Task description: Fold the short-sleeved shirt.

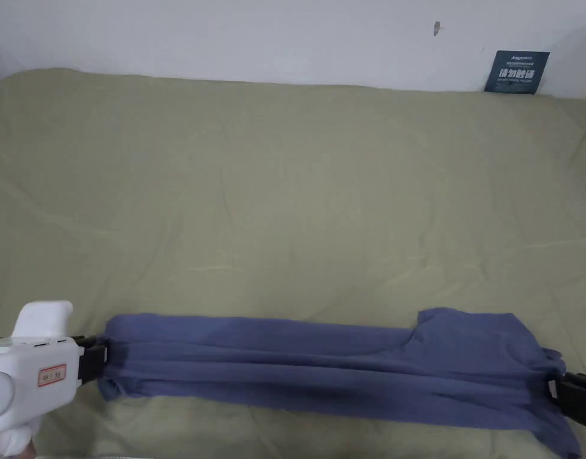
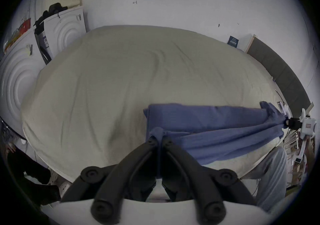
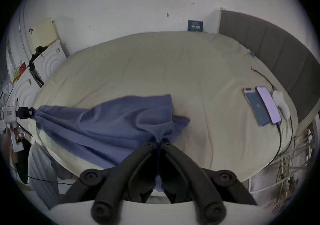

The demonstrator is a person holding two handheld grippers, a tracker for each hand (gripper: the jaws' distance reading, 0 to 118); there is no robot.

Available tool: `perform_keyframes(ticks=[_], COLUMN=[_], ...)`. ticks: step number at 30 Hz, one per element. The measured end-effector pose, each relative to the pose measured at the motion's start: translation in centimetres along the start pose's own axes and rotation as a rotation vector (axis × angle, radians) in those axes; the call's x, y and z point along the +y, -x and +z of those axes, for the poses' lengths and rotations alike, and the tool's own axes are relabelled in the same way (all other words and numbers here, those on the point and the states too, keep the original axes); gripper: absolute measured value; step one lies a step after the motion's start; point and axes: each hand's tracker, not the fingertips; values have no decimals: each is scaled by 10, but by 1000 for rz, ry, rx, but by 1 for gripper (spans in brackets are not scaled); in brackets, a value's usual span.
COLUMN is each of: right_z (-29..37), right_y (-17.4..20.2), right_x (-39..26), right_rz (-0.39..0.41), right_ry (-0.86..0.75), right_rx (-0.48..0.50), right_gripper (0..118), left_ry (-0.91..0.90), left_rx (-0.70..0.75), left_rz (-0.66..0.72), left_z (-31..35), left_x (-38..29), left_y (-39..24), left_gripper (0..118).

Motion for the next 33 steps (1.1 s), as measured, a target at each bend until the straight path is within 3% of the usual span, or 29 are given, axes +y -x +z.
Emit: perform_keyframes(ticks=[3, 4, 5, 6, 7, 8, 9, 13, 14, 15, 16, 17, 18, 19, 25, 33], right_z=[-5, -4, -2, 0, 2, 7, 13, 23, 23, 32, 33, 32, 30, 33, 36, 40], right_y=[2, 3, 5, 7, 7, 11, 15, 41, 53, 66, 80, 93, 105, 120, 164, 205], right_x=[-3, -2, 1, 3, 5, 7, 11, 28, 32, 35, 36, 36, 35, 33, 28, 21], right_rz=[-6, -5, -10, -19, -19, -12, -20, -38, -32, -22, -4, 19, 44, 63, 96, 157], right_ry=[9, 9, 16, 28, 22, -6, -95, -194, -212, -236, -274, -307, -343, -372, -456, -471], right_rx=[-7, -14, -19, -38, -50, -56, -54, -40, -19, 2, 9, 6, -13, -23, -47, -85], right_gripper=[4, 8, 25, 76, 113, 116, 108, 112, 110, 100, 85, 63, 21, 0, 0, 0], left_ry=[19, 15, 5, -5, -7, -13, -88, -136, -142, -157, -184, -204, -225, -240, -237, 57], left_rx=[10, 9, 17, 30, 46, 49, 52, 26, 18, 10, 6, 15, 21, 17, -20, -308], left_rz=[-2, -3, -8, -18, -18, -16, -9, 10, 8, 8, 1, -9, -24, -31, -11, 216], left_z=[-6, -6, -4, 0, 2, 5, 15, 40, 40, 42, 45, 47, 47, 47, 39, 13], left_x=[-5, -6, -6, -5, -2, -1, 2, 17, 16, 18, 20, 21, 20, 19, 21, 48], left_y=[-3, -3, -4, -7, -9, -10, -11, -29, -34, -39, -47, -55, -62, -68, -69, 7], left_gripper=[4, 5, 15, 61, 103, 118, 112, 106, 103, 93, 81, 64, 23, 0, 0, 0])
